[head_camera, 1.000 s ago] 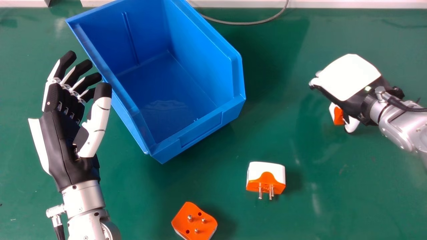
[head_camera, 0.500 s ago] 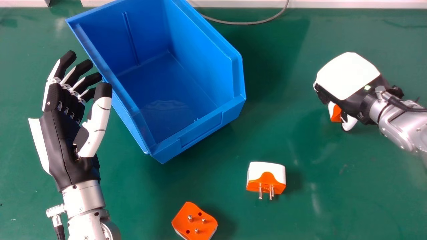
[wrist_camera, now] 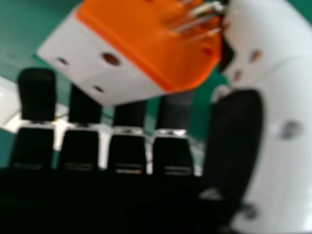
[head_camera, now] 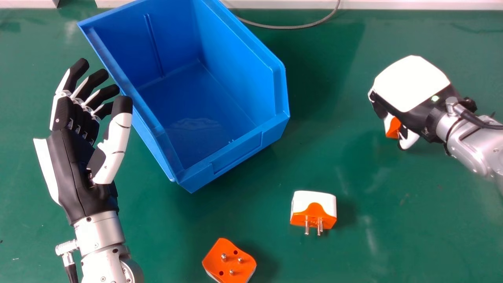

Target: Pick all objects and put in blue box

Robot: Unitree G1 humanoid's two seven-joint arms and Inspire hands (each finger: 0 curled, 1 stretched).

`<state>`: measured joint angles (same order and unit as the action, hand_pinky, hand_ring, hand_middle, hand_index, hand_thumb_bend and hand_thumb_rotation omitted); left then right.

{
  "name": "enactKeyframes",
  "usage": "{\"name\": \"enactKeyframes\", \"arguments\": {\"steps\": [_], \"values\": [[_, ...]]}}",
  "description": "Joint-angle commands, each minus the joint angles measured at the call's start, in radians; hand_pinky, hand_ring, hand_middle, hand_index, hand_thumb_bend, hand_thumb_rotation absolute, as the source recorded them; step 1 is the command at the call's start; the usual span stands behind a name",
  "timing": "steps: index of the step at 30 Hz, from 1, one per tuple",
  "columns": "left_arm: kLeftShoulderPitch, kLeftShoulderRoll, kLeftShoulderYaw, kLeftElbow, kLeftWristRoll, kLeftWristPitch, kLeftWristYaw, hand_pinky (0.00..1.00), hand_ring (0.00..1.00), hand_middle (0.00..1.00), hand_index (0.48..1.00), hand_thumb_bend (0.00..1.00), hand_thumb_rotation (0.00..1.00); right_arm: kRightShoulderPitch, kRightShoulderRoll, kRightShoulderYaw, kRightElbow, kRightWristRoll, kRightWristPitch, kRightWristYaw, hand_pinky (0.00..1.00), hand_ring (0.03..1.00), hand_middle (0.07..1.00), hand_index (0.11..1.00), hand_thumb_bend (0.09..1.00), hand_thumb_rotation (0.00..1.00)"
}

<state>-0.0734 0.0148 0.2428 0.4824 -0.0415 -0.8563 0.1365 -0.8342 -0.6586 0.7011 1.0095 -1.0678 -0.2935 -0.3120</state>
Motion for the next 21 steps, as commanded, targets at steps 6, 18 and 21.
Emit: {"name": "enactKeyframes", "arguments": {"steps": [6, 18, 21], "values": [[-0.014, 0.002, -0.006, -0.014, 0.014, -0.002, 0.004, 0.64, 0.7, 0.77, 0.811, 0.65, 0.43, 0.028, -0.041, -0.067, -0.114, 0.036, 0.009, -0.072, 0.32, 0.396, 0.526, 0.504, 0.514, 0.0], [-0.012, 0.004, -0.005, -0.005, 0.016, -0.011, 0.007, 0.64, 0.7, 0.77, 0.81, 0.65, 0.43, 0.116, -0.064, -0.18, -0.359, 0.108, -0.003, 0.021, 0.3, 0.414, 0.511, 0.523, 0.502, 0.0], [-0.008, 0.004, -0.005, -0.003, 0.013, -0.013, 0.005, 0.64, 0.7, 0.76, 0.809, 0.65, 0.43, 0.159, -0.061, -0.226, -0.447, 0.152, -0.012, 0.046, 0.3, 0.418, 0.516, 0.523, 0.5, 0.0]]}}
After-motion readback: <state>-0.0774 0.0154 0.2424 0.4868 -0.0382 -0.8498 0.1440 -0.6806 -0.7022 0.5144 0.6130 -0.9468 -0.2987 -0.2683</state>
